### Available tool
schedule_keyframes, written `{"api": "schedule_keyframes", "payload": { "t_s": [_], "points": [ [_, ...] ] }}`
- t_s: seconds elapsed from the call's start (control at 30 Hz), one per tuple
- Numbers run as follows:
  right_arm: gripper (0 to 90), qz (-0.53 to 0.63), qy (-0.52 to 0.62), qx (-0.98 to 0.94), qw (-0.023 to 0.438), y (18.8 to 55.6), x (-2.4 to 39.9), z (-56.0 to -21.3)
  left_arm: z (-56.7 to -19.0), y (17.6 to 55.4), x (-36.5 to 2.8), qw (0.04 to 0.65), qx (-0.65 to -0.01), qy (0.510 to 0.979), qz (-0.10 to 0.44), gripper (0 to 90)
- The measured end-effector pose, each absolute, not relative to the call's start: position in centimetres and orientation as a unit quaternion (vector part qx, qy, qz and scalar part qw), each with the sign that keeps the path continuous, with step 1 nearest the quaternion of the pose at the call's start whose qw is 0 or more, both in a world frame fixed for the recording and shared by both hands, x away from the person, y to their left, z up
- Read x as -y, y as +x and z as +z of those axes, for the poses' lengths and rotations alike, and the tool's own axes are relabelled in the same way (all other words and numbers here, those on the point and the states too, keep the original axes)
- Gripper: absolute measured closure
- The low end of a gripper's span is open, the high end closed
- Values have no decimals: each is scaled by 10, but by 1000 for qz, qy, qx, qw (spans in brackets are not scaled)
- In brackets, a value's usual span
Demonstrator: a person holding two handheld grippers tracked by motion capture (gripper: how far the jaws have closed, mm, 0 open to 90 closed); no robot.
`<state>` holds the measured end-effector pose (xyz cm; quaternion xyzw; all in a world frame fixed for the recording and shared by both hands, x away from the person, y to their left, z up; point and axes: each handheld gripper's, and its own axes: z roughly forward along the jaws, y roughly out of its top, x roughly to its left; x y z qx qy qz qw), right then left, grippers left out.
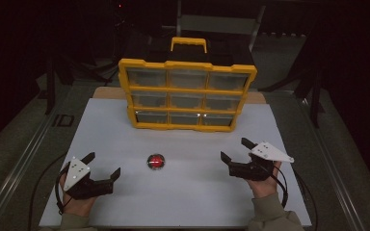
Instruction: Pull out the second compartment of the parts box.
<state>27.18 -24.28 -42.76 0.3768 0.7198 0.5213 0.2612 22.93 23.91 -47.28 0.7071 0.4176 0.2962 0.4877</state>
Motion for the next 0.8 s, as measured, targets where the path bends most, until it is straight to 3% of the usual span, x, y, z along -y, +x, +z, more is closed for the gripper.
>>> {"api": "schedule_keyframes", "payload": {
  "t_s": [0.8],
  "points": [
    [93, 516, 354, -733, 265, 299, 209, -402, -475, 231, -235, 480, -413, 717, 293, 0]
  ]
}}
